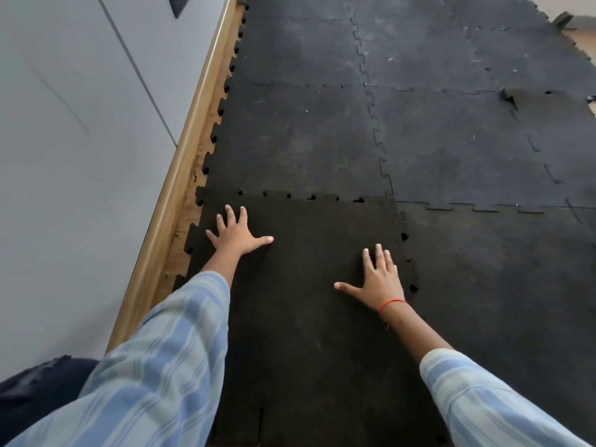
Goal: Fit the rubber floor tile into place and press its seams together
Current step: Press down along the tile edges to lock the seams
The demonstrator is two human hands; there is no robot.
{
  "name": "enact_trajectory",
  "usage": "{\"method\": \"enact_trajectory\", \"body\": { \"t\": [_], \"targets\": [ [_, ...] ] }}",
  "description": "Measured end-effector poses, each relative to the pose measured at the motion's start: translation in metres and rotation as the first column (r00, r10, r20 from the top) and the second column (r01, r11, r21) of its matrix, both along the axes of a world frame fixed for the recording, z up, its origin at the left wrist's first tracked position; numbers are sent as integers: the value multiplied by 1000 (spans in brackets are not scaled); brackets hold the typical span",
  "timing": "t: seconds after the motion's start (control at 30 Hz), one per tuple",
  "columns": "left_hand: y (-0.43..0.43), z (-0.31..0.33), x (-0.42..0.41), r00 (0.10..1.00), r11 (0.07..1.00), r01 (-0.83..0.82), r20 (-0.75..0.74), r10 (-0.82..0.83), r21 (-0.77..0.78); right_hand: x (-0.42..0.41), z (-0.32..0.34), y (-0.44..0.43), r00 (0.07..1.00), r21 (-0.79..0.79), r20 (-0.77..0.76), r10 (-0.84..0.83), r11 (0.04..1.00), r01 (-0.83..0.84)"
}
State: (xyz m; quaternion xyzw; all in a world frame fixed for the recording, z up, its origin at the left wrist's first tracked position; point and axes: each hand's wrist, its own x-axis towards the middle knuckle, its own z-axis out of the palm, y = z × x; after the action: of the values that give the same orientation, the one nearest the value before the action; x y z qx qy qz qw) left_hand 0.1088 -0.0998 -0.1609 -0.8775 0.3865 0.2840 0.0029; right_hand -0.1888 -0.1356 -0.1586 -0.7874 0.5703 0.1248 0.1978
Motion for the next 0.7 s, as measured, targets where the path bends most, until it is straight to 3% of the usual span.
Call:
{"method": "enact_trajectory", "body": {
  "t": [0.1, 0.2, 0.27, 0.37, 0.43, 0.6, 0.7],
  "targets": [
    [-14, 5, 21, 989, 989, 135, 47, -138, 64, 15, -13, -13, 997, -34, 16, 80, 996, -79],
    [-33, 10, 41, 974, 964, 209, 57, -221, 166, 28, -12, -51, 999, -49, 18, 30, 998, -29],
    [-37, 7, 45, 965, 950, 240, 61, -256, 202, 30, -6, -80, 993, -53, 26, -116, 992, 117],
    [-33, -2, 47, 960, 955, 255, 78, -269, 154, 22, -2, -110, 912, 27, 62, -404, 915, 404],
    [-29, -6, 48, 952, 951, 281, 90, -293, 128, 21, -4, -117, 874, 65, 62, -481, 876, 477],
    [-26, -7, 51, 961, 962, 249, 94, -260, 114, 30, -7, -112, 858, -71, 139, -495, 859, 507],
    [-22, -6, 55, 969, 966, 225, 79, -236, 131, 34, -9, -111, 869, -74, 142, -473, 871, 486]
  ]
}}
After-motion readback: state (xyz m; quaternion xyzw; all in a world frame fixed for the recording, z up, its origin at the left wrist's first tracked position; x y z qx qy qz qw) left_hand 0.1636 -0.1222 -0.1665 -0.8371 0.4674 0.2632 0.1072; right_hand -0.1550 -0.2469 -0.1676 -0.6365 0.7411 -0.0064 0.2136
